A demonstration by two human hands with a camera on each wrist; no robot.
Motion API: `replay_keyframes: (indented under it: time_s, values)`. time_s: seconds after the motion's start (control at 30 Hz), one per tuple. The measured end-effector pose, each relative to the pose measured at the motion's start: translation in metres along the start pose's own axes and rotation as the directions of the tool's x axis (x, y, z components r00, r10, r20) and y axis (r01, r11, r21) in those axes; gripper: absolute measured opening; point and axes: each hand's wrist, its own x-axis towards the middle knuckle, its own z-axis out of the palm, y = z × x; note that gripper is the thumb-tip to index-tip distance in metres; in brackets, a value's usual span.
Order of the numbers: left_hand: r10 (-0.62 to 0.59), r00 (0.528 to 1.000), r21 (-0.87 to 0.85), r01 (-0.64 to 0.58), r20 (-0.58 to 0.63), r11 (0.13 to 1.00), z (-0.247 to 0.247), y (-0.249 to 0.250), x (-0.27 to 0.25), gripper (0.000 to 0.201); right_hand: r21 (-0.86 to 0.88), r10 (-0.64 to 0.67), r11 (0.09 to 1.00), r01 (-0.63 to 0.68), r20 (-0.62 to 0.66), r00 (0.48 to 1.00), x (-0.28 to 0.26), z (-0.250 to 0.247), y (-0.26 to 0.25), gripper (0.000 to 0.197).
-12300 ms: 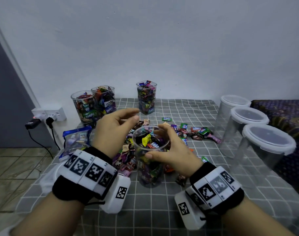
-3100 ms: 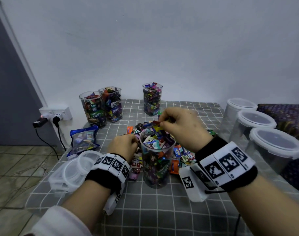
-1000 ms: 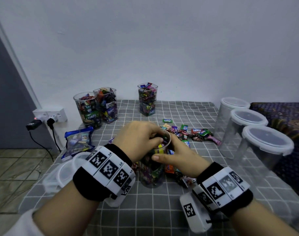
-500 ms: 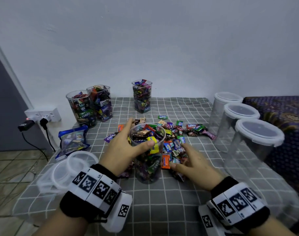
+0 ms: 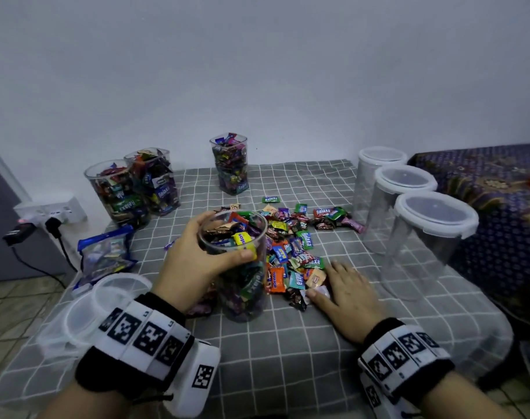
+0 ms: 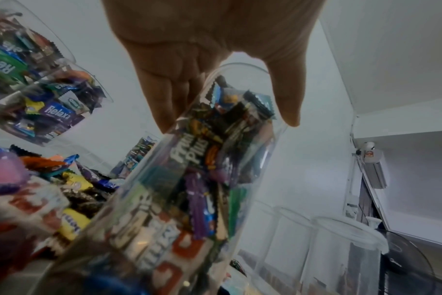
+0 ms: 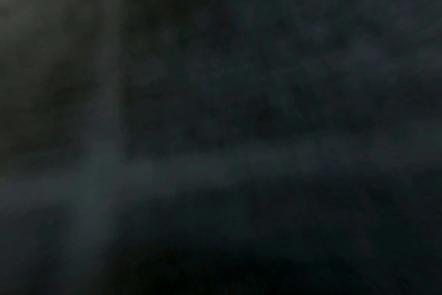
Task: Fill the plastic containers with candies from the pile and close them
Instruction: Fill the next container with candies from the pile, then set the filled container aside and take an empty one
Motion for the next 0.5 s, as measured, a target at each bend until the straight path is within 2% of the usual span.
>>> replay_keyframes:
  time_s: [0.13, 0.3, 0.43, 0.5]
  values:
    - [0.067, 0.997, 0.054, -0.065, -0.029, 0.996, -0.010, 0.016, 0.014, 0.096, -0.017, -0.004, 1.000, 0.004, 0.003, 1.000, -0.001, 0.003, 0.000, 0.138]
    - [0.163, 0.974, 0.145, -0.141, -0.156, 0.979, -0.030, 0.034, 0.059, 0.110, -0.033, -0.013, 0.999, 0.013, -0.005, 1.000, 0.001, 0.007, 0.001, 0.129]
    - [0.193, 0.942, 0.239, -0.127, -0.276, 0.963, -0.033, 0.028, 0.107, 0.092, -0.045, -0.020, 0.999, 0.019, -0.016, 1.000, 0.001, 0.007, 0.000, 0.113]
    - [0.191, 0.922, 0.272, -0.099, -0.338, 0.957, -0.034, 0.022, 0.128, 0.091, -0.031, -0.013, 0.999, 0.013, -0.013, 1.000, 0.000, 0.006, -0.001, 0.103]
